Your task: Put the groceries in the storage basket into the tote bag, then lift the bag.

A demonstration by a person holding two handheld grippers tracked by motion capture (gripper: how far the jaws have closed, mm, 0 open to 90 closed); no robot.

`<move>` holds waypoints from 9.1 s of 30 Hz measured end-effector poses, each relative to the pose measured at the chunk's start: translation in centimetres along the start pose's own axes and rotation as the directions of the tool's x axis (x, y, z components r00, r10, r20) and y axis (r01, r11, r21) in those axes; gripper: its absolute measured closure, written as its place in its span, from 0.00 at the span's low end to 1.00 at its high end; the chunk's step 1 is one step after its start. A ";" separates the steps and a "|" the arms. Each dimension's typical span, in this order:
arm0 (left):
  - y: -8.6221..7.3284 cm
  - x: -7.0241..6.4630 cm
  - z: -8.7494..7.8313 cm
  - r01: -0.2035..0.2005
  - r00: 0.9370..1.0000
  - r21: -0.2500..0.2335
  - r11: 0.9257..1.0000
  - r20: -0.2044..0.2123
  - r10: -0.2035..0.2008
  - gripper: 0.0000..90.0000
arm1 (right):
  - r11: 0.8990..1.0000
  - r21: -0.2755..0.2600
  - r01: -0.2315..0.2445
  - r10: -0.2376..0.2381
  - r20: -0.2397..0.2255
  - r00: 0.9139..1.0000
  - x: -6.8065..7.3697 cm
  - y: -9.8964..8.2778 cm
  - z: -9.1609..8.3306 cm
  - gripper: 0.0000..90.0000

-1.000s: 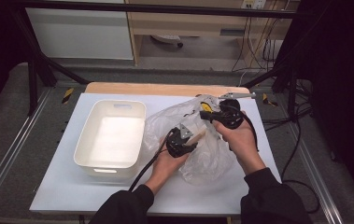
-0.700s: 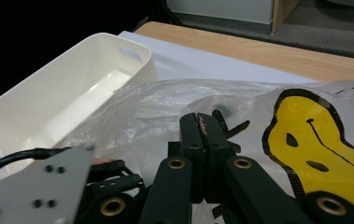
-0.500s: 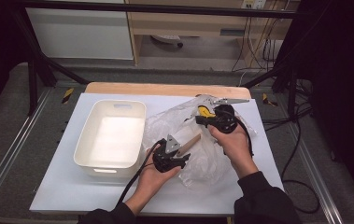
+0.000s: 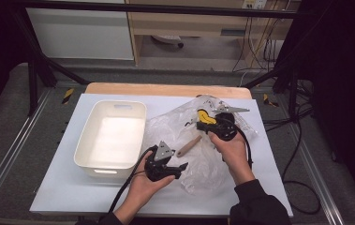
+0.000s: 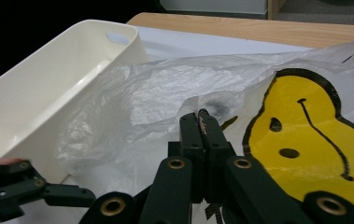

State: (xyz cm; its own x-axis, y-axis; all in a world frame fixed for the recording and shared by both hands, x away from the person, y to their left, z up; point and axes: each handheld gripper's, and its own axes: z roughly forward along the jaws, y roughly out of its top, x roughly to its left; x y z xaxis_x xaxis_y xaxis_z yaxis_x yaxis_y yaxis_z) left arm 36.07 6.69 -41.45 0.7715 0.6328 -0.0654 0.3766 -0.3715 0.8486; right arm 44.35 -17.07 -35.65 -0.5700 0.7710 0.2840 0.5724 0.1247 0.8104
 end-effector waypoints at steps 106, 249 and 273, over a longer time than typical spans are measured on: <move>-0.4 12.7 -14.5 0.187 0.902 -0.158 0.970 -0.363 -0.233 0.12 | 0.982 0.175 -0.074 0.017 0.310 0.951 -2.9 -12.7 -5.7 0.10; 1.4 0.7 1.9 0.066 0.980 0.037 0.997 -0.192 -0.058 0.15 | 0.987 0.152 -0.055 -0.026 0.481 0.876 -10.8 -15.3 -11.8 1.00; -1.2 2.6 5.8 0.149 0.950 0.182 0.972 -0.300 -0.089 0.13 | 0.986 0.162 -0.043 -0.038 0.469 0.882 -10.5 -15.2 -11.7 1.00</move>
State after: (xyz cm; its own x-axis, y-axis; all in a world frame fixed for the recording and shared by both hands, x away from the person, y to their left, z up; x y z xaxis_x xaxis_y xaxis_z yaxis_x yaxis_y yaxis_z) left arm 40.61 4.84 -45.68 0.5452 0.8381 0.0195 0.5741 -0.3902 0.7198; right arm 34.73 -34.42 -45.01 -0.2485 0.9684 -0.0210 0.6845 0.1908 0.7036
